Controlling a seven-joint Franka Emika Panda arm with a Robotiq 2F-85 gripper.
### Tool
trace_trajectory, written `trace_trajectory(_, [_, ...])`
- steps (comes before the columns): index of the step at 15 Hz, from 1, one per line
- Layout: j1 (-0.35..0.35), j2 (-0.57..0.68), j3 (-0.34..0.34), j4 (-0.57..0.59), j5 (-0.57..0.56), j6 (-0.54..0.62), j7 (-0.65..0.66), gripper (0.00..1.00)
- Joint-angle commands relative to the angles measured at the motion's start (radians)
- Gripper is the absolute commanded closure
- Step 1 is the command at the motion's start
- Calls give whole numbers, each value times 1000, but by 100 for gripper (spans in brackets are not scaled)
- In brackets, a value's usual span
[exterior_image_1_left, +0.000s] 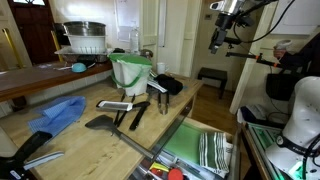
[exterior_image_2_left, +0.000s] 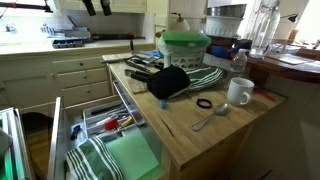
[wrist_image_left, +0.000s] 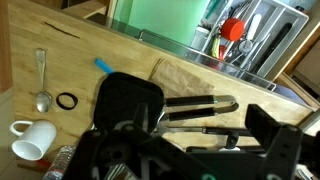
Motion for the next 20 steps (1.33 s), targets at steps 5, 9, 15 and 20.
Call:
trace_trajectory(5, [-66,-125,73,-157,-74,26,103,0])
trace_trajectory(9, [-130,-322,173,-375,-155,31,311,0])
trace_trajectory(15, [-107,-432,216,-477,-101,-218,404,0])
trace_trajectory(20, [-16,-394,115,-496,0,-311,270,0])
